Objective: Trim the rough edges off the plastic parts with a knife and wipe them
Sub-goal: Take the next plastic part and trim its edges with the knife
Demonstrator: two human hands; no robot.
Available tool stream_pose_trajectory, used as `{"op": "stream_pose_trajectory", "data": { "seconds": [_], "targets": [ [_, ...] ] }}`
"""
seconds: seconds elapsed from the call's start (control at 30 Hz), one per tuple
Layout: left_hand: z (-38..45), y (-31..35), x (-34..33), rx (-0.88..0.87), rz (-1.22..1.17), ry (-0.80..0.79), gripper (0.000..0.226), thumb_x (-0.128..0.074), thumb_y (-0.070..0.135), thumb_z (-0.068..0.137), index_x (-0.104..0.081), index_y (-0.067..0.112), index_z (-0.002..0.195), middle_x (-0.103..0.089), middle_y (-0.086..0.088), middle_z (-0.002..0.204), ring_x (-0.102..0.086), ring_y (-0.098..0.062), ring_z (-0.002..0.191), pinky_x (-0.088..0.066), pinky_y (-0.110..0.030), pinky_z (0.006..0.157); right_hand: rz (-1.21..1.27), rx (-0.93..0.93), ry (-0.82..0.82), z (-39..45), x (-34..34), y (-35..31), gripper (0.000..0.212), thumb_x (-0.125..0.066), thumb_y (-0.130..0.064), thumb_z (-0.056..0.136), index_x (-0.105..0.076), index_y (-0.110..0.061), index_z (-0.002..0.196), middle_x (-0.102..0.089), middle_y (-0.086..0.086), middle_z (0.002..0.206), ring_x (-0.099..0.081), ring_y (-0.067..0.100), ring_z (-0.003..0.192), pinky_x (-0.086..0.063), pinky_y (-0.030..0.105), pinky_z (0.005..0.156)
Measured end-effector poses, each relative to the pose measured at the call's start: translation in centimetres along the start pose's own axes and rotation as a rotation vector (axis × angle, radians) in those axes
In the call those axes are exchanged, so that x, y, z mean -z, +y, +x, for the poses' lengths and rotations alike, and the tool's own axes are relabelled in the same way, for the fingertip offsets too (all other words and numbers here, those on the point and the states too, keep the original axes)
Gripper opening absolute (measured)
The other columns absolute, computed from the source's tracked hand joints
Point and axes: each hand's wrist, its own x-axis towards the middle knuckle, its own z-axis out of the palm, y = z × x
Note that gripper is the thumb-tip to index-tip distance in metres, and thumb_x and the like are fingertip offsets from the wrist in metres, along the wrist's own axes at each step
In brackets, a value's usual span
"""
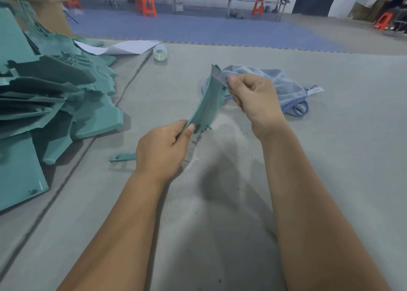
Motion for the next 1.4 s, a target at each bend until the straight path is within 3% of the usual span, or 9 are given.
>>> {"op": "stream_pose_trajectory", "data": {
  "seconds": [0.1,0.27,0.47,0.7,0.83,0.97,1.07,1.2,1.4],
  "targets": [
    [0.1,0.0,0.0,0.011,0.012,0.005,0.040,-0.033,0.053,0.094,-0.056,0.024,0.081,-0.044,0.002,0.050,-0.047,-0.011,0.052,-0.031,-0.029,0.047,0.061,-0.016,-0.048,0.0,0.3,0.2,0.027,-0.055,-0.017,0.099,-0.057,-0.005,0.074,-0.037,0.000,0.056,-0.032,0.006,0.049,-0.030,0.013,0.048],
    [0.0,0.0,0.0,0.018,0.006,0.004,0.039,-0.034,0.052,0.094,-0.051,0.024,0.074,-0.043,0.001,0.050,-0.046,-0.011,0.051,-0.026,-0.028,0.046,0.045,0.010,-0.309,-0.8,-0.4,0.2,0.030,-0.057,-0.020,0.098,-0.061,-0.014,0.069,-0.042,0.000,0.055,-0.034,0.006,0.049,-0.030,0.012,0.049],
    [0.1,0.0,-0.1,0.027,0.001,-0.006,0.043,-0.032,0.054,0.093,-0.052,0.020,0.076,-0.043,0.000,0.051,-0.047,-0.014,0.054,-0.027,-0.030,0.047,0.000,0.019,-0.246,-0.6,-1.2,0.3,0.028,-0.054,-0.016,0.099,-0.057,-0.001,0.075,-0.035,-0.013,0.046,-0.029,0.004,0.047,-0.027,0.014,0.049],
    [0.2,0.0,0.0,0.036,-0.002,0.000,0.038,-0.033,0.054,0.093,-0.046,0.027,0.070,-0.045,0.000,0.052,-0.047,-0.012,0.054,-0.024,-0.029,0.047,0.064,0.001,-0.180,-0.2,-1.8,0.4,0.026,-0.054,-0.017,0.099,-0.058,-0.002,0.078,-0.035,-0.005,0.054,-0.030,0.004,0.049,-0.028,0.013,0.049],
    [0.1,0.0,0.1,0.027,-0.014,-0.006,0.035,-0.033,0.054,0.094,-0.044,0.033,0.067,-0.044,0.000,0.051,-0.047,-0.011,0.052,-0.024,-0.029,0.046,0.128,-0.034,-0.051,0.5,-0.9,0.7,0.031,-0.054,-0.018,0.099,-0.052,-0.012,0.069,-0.036,-0.007,0.054,-0.030,0.003,0.048,-0.028,0.011,0.048],
    [0.2,-0.1,-0.1,0.024,0.000,0.005,0.035,-0.033,0.054,0.094,-0.046,0.033,0.069,-0.044,0.001,0.050,-0.047,-0.011,0.052,-0.026,-0.028,0.046,0.150,-0.041,-0.057,0.1,-0.2,1.0,0.032,-0.054,-0.019,0.100,-0.051,-0.012,0.069,-0.037,-0.005,0.054,-0.032,0.005,0.050,-0.029,0.012,0.048],
    [0.2,-0.3,-0.3,0.023,0.004,0.023,0.040,-0.033,0.054,0.094,-0.053,0.024,0.076,-0.044,0.001,0.050,-0.047,-0.012,0.051,-0.031,-0.029,0.046,0.160,-0.031,-0.179,-0.6,-0.4,0.4,0.030,-0.055,-0.019,0.099,-0.057,-0.014,0.069,-0.038,-0.001,0.056,-0.032,0.007,0.051,-0.029,0.014,0.050],
    [0.1,-0.2,-0.3,0.025,0.005,0.030,0.041,-0.033,0.056,0.093,-0.060,0.026,0.083,-0.049,0.003,0.051,-0.049,-0.010,0.054,-0.037,-0.031,0.049,-0.033,0.007,-0.454,-1.7,-1.4,-0.4,0.029,-0.059,-0.020,0.097,-0.061,-0.016,0.068,-0.042,0.001,0.053,-0.035,0.009,0.050,-0.031,0.018,0.052],
    [0.4,-0.1,0.0,0.020,0.014,-0.011,0.034,-0.037,0.050,0.098,-0.042,0.032,0.069,-0.045,0.006,0.052,-0.048,-0.026,0.058,-0.031,-0.033,0.050,-0.066,-0.043,-0.459,-2.5,-1.9,-0.8,0.029,-0.057,-0.021,0.098,-0.058,-0.010,0.072,-0.044,0.003,0.051,-0.034,0.011,0.049,-0.030,0.019,0.049]
  ]
}}
